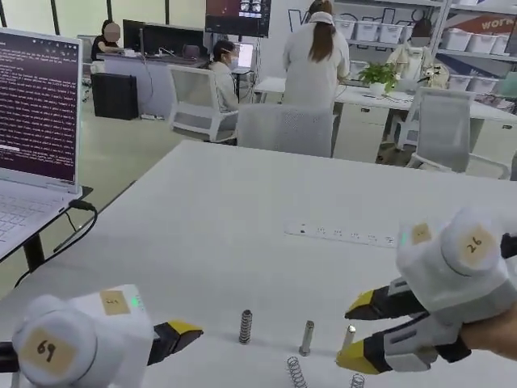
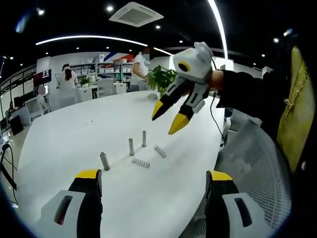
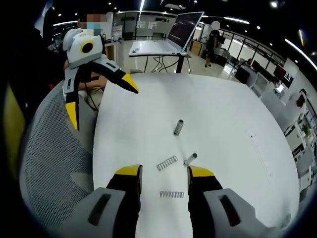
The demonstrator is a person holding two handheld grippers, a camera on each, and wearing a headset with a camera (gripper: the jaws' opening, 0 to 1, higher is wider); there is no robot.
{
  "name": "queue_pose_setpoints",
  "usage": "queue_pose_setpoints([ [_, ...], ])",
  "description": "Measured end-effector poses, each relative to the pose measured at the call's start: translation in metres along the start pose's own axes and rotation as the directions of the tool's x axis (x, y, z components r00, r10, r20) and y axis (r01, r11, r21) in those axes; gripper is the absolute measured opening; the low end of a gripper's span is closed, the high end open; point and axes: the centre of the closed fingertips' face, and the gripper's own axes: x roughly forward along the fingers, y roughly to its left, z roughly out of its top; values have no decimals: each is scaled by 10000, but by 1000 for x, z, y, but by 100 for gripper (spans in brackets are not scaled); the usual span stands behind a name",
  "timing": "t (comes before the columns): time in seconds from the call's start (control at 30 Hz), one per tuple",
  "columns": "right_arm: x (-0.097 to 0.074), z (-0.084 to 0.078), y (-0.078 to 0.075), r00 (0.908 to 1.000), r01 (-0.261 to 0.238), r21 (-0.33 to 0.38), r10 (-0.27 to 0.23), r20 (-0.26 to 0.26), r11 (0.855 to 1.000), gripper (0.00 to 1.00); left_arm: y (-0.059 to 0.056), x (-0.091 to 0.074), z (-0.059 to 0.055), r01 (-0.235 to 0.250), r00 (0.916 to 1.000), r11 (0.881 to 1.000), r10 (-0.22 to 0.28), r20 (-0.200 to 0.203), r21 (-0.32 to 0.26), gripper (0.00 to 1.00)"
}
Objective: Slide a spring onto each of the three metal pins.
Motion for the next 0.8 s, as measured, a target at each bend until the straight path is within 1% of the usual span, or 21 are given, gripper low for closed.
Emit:
queue_pose_setpoints([
  [0.17, 15, -7, 7, 9997, -196, 309, 199, -112, 9993, 34, 0, 0, 1, 4, 10000, 10000, -4, 32, 15, 83],
  [0.37, 32, -9, 11, 9991, -373, 555, 384, -178, 9978, 34, 0, -1, 1, -15, 10000, 10000, 15, 77, -10, 83],
  [0.4, 37, -10, 12, 9989, -407, 637, 421, -205, 9971, 34, 0, -1, 1, -17, 10000, 10000, 17, 98, -32, 83],
  [0.53, 49, -13, 11, 9989, -326, 843, 352, -305, 9959, 33, 0, -2, 1, -42, 9999, 10000, 42, 136, -52, 83],
  [0.6, 56, -15, 10, 9991, -185, 975, 222, -369, 9951, 33, 1, -2, 1, -40, 9999, 10000, 41, 145, -63, 83],
  [0.77, 70, -21, 10, 9983, -17, 1170, 85, -577, 9931, 32, 1, -2, 1, -42, 9999, 10000, 43, 155, -81, 83],
  [0.8, 72, -22, 9, 9981, 89, 1227, -14, -610, 9924, 32, 1, -2, 1, -40, 9999, 10000, 42, 162, -80, 83],
])
